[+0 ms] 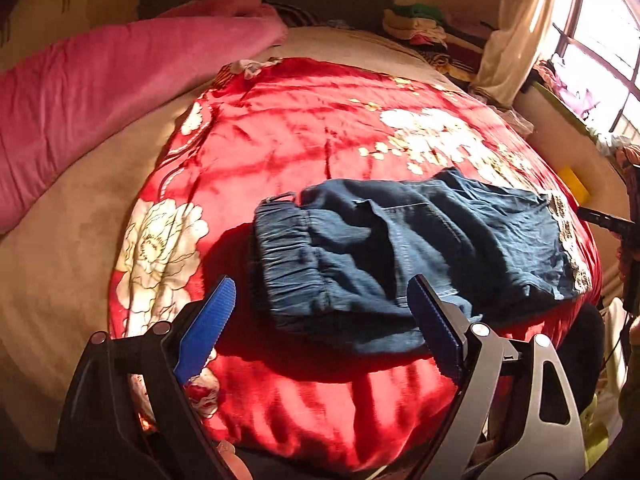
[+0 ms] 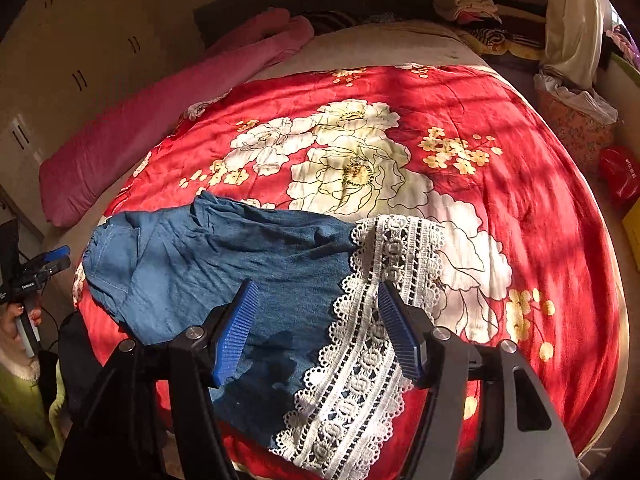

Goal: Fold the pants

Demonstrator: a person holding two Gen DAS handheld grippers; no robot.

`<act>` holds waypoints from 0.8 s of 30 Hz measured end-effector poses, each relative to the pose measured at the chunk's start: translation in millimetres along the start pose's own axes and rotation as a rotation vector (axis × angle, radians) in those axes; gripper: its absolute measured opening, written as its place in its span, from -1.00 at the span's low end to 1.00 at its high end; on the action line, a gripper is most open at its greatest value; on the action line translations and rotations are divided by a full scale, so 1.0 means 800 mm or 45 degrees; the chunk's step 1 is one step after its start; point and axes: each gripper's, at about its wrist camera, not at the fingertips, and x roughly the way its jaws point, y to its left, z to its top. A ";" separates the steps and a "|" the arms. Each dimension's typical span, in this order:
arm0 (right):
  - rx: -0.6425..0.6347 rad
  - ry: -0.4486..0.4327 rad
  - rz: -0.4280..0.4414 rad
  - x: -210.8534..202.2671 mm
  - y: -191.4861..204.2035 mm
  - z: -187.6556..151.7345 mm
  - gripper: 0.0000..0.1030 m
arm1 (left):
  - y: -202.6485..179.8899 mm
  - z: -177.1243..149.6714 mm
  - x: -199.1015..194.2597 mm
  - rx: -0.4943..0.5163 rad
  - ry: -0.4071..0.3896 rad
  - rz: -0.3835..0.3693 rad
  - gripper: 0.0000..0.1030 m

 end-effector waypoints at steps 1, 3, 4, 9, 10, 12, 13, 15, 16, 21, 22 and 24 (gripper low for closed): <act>-0.014 0.006 -0.048 0.008 0.000 0.002 0.26 | 0.012 0.000 0.006 -0.040 0.013 -0.014 0.57; 0.009 0.012 -0.096 0.021 -0.008 0.004 0.29 | 0.029 0.001 0.021 -0.116 0.052 -0.029 0.58; 0.034 0.018 -0.124 0.027 -0.014 0.005 0.32 | 0.033 0.001 0.030 -0.148 0.067 -0.039 0.58; 0.117 0.065 -0.168 0.049 -0.040 0.001 0.34 | 0.021 0.006 0.070 -0.201 0.145 -0.122 -0.34; 0.128 0.073 -0.165 0.051 -0.042 0.001 0.34 | 0.016 0.008 0.077 -0.184 0.152 -0.085 -0.38; 0.140 0.099 -0.180 0.056 -0.048 0.000 0.34 | 0.013 0.017 0.082 -0.145 0.172 -0.058 -0.54; 0.143 0.105 -0.183 0.057 -0.051 -0.001 0.34 | 0.015 0.023 0.078 -0.128 0.171 -0.053 -0.55; 0.150 0.104 -0.186 0.057 -0.053 -0.003 0.34 | 0.019 0.035 0.060 -0.070 0.122 -0.007 -0.58; 0.150 0.109 -0.183 0.059 -0.053 -0.004 0.34 | 0.022 0.039 0.054 -0.041 0.108 0.045 -0.58; 0.179 0.158 -0.186 0.078 -0.059 -0.012 0.34 | 0.043 0.020 0.076 -0.066 0.182 0.035 -0.55; 0.184 0.162 -0.182 0.080 -0.060 -0.013 0.34 | 0.044 0.016 0.079 -0.074 0.179 0.024 -0.54; 0.198 0.158 -0.169 0.075 -0.061 -0.012 0.34 | 0.047 0.013 0.078 -0.109 0.148 0.010 -0.49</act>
